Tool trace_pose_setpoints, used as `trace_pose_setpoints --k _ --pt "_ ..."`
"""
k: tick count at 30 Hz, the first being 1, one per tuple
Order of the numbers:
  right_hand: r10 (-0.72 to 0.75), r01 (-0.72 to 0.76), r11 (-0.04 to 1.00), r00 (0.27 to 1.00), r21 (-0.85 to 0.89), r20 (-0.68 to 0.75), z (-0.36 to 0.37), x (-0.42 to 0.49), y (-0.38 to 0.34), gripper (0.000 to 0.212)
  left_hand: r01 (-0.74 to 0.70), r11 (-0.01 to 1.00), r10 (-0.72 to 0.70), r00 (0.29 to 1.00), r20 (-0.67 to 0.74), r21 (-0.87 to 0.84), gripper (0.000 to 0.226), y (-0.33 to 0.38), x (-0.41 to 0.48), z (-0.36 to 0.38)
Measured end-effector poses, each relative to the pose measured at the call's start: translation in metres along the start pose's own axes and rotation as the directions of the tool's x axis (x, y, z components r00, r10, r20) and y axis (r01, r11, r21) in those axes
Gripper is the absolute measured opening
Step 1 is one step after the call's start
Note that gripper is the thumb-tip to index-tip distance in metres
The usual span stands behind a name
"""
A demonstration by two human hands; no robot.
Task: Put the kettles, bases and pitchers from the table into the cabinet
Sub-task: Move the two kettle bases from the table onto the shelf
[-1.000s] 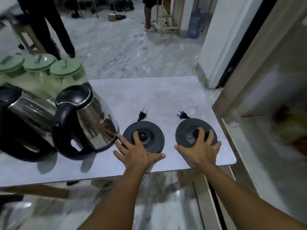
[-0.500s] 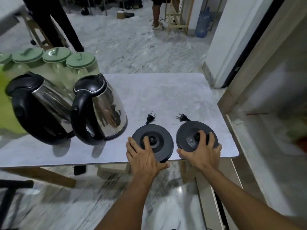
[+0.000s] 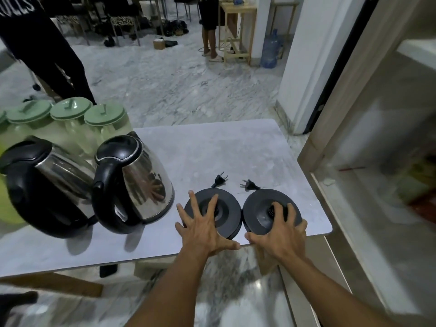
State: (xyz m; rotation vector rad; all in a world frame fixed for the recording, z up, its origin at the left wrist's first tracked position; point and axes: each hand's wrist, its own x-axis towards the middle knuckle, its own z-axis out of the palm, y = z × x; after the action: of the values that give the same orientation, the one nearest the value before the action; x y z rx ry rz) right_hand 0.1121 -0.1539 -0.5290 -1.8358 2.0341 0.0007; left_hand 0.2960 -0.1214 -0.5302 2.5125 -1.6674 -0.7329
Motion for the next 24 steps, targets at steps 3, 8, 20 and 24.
trace_pose_setpoints --k 3,8,20,24 --pt "-0.006 0.006 1.0 1.0 0.006 0.002 0.001 0.0 0.0 0.115 0.002 0.999 -0.002 1.0 0.01 0.035 0.122 0.0 0.001 0.003" --pt "-0.011 0.011 1.0 1.0 0.005 0.007 0.0 -0.001 -0.001 0.116 -0.074 0.984 0.078 0.997 -0.016 0.164 0.114 -0.014 -0.013 0.007" --pt "0.006 -0.006 1.0 1.0 0.023 0.021 -0.004 -0.011 -0.003 0.115 -0.07 0.99 0.076 0.996 -0.046 0.119 0.122 -0.014 -0.033 0.011" --pt "0.007 -0.008 0.999 1.0 0.031 0.028 -0.003 -0.01 -0.002 0.116 -0.075 0.988 0.081 0.996 -0.039 0.138 0.117 -0.013 -0.035 0.01"
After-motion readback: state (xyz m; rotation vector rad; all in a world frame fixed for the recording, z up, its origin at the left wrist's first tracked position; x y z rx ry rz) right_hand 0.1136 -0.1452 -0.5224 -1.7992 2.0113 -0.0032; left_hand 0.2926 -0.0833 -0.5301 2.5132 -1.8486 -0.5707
